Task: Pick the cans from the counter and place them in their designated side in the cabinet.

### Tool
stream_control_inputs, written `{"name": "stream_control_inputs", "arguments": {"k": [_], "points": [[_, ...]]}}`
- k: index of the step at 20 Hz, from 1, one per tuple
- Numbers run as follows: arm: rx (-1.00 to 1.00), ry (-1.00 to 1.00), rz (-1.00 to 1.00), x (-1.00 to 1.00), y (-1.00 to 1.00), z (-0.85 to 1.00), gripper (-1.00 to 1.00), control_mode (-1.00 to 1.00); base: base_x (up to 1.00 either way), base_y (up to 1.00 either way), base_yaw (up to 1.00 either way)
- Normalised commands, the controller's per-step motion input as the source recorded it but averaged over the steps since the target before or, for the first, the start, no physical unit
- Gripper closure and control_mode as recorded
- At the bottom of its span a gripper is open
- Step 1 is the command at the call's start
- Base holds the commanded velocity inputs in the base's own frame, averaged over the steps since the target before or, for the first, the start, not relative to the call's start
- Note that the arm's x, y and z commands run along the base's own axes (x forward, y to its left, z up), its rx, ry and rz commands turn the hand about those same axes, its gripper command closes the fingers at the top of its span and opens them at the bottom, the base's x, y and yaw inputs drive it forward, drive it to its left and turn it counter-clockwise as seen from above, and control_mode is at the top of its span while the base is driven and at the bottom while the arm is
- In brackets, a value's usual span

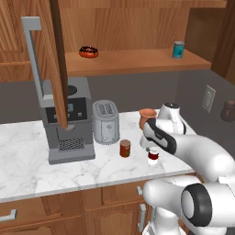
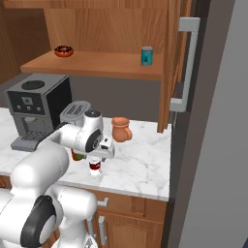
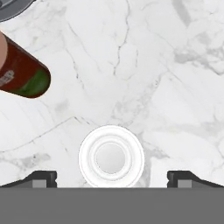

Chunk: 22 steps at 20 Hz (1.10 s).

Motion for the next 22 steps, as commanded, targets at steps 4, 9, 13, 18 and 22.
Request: {"name": "stream_control_inputs", "arguments": {"k": [4, 9, 13, 18, 22], "points": [[0.0, 0.03, 0.0, 0.0, 0.0, -0.12, -1.0, -1.0, 0.0, 0.0, 0.0], [0.0, 0.04, 0.0, 0.0, 0.0, -0.14, -1.0, -1.0, 0.0, 0.0, 0.0], [0.0, 0.03, 0.0, 0.02, 0.0, -0.14, -1.0, -1.0, 0.0, 0.0, 0.0], [0.0, 0.01, 0.0, 0.08, 0.0, -0.11, -1.0, -1.0, 0.0, 0.0, 0.0], [0.0, 0.0, 0.0, 0.09, 0.0, -0.08, -1.0, -1.0, 0.0, 0.0, 0.0]]}}
